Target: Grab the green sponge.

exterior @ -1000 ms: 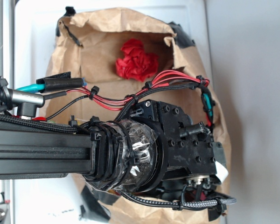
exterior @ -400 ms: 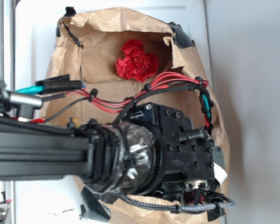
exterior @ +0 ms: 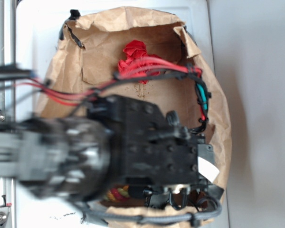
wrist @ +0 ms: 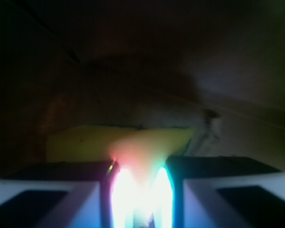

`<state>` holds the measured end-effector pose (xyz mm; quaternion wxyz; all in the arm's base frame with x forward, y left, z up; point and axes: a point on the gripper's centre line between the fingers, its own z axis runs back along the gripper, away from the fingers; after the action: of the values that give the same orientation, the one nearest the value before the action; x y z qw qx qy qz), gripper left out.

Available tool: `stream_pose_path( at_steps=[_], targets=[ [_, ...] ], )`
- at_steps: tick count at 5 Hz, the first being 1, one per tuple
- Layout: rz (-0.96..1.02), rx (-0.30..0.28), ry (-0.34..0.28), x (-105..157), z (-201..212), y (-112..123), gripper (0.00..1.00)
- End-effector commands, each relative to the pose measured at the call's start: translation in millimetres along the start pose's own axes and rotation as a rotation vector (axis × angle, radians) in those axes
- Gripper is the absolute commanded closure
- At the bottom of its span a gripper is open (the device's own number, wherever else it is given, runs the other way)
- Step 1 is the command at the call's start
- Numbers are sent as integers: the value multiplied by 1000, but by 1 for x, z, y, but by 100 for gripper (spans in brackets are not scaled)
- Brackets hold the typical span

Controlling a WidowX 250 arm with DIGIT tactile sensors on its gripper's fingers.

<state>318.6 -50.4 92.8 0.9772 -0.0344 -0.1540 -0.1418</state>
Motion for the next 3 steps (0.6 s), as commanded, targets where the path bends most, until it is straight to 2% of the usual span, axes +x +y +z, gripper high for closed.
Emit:
stream_pose_path(
  at_steps=[1,2,3],
  targets=[
    [69,3,-94,9,56,5,100],
    [118,21,-62,9,71,6,100],
    [257,71,49,7,83,10,100]
  ],
)
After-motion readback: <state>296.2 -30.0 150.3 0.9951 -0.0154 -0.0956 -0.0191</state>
